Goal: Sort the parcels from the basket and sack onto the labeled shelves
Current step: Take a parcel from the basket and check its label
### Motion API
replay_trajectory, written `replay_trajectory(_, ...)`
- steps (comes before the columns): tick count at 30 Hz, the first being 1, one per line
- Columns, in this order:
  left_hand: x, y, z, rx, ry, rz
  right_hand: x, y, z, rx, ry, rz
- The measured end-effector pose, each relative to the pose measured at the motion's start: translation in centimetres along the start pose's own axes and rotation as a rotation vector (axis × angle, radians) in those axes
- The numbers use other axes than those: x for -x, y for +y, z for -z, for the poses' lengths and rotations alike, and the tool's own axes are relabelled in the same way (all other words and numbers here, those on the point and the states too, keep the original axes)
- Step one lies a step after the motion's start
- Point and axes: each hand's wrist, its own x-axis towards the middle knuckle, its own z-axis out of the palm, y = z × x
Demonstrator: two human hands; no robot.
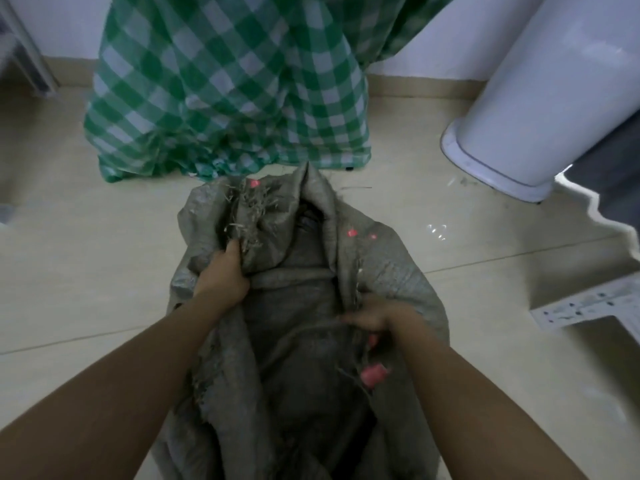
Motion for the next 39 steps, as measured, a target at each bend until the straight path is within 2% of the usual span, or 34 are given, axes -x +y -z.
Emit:
replay_trajectory(1, 0.3, -0.1, 0.1, -0.032, 0.023, -0.009, -0.3, 0.6, -0.7, 0.126, -0.003, -0.049)
replay_trajectory(3, 0.7, -0.4, 0.2, -0.223, 0.070, 0.015, -0.1, 1.2, -2.8, 0.261, 0.250, -0.101)
replay_trajectory(4, 0.9, -0.8, 0.3, -0.315, 0.060, 0.046, 0.4, 1.2, -3.6, 0.267, 0.294, -0.128)
replay_trajectory(5, 0.8, -1.5, 0.1, -0.351, -0.008, 0.094, 0.1, 1.6, -4.5, 0.241, 0.224, -0.148)
replay_trajectory(7, 0.6, -3.2, -0.5, -0.285, -0.242, 0.150, -0.1, 2.0, -5.9, 0.234, -0.048, -0.188)
replay_trajectory(8, 0.4, -3.9, -0.7, -0.238, -0.338, 0.159, 0.0, 1.4, -6.1, 0.234, -0.083, -0.182)
replay_trajectory(9, 0.5, -4.2, -0.7, -0.201, -0.374, 0.184, -0.1, 0.8, -5.8, 0.212, -0.027, -0.151)
replay_trajectory(11, 0.6, -3.9, -0.2, -0.174, -0.243, 0.243, 0.1, -2.4, -4.3, 0.216, 0.218, -0.066)
replay_trajectory(14, -0.2, -1.5, 1.0, -0.348, 0.115, 0.160, -0.4, -7.6, -1.6, 0.312, 0.636, 0.184)
replay_trajectory(16, -2.2, -0.7, 1.5, -0.366, 0.165, 0.114, -1.6, -10.8, -0.5, 0.402, 0.755, 0.385)
replay_trajectory(18, -4.2, -1.3, 1.5, -0.351, 0.004, 0.141, -3.6, -13.5, 0.2, 0.518, 0.738, 0.479)
replay_trajectory(21, -5.0, -3.4, 0.4, -0.419, -0.494, 0.054, -6.4, -16.1, 0.8, 0.751, 0.692, 0.484)
replay_trajectory(23, -4.2, -4.1, -0.1, -0.491, -0.644, -0.030, -8.6, -16.5, 0.6, 0.938, 0.566, 0.423)
replay_trajectory(25, -4.0, -4.1, 0.1, -0.509, -0.591, -0.056, -10.4, -15.8, -0.4, 0.983, 0.317, 0.326)
replay_trajectory(27, -4.1, -4.0, 0.8, -0.580, -0.397, -0.035, -11.8, -14.0, -1.8, 0.899, 0.081, 0.232)
replay_trajectory(29, -4.9, -3.9, 1.1, -0.656, -0.221, -0.036, -12.5, -12.5, -2.9, 0.831, -0.029, 0.185)
replay_trajectory(30, -5.6, -4.0, 1.0, -0.638, -0.182, -0.059, -12.7, -12.2, -3.0, 0.815, -0.040, 0.188)
replay_trajectory(32, -6.7, -4.1, 0.6, -0.507, -0.249, -0.050, -12.6, -12.4, -2.4, 0.827, -0.017, 0.252)
replay_trajectory(34, -7.8, -4.7, -0.2, -0.402, -0.391, 0.050, -12.1, -12.5, -1.5, 0.833, 0.080, 0.354)
replay_trajectory(37, -8.1, -5.1, -2.0, -0.540, -0.475, 0.127, -9.7, -11.7, -0.5, 0.767, 0.411, 0.425)
replay_trajectory(39, -8.3, -5.1, -2.3, -0.563, -0.430, 0.134, -7.6, -10.4, -0.2, 0.658, 0.571, 0.297)
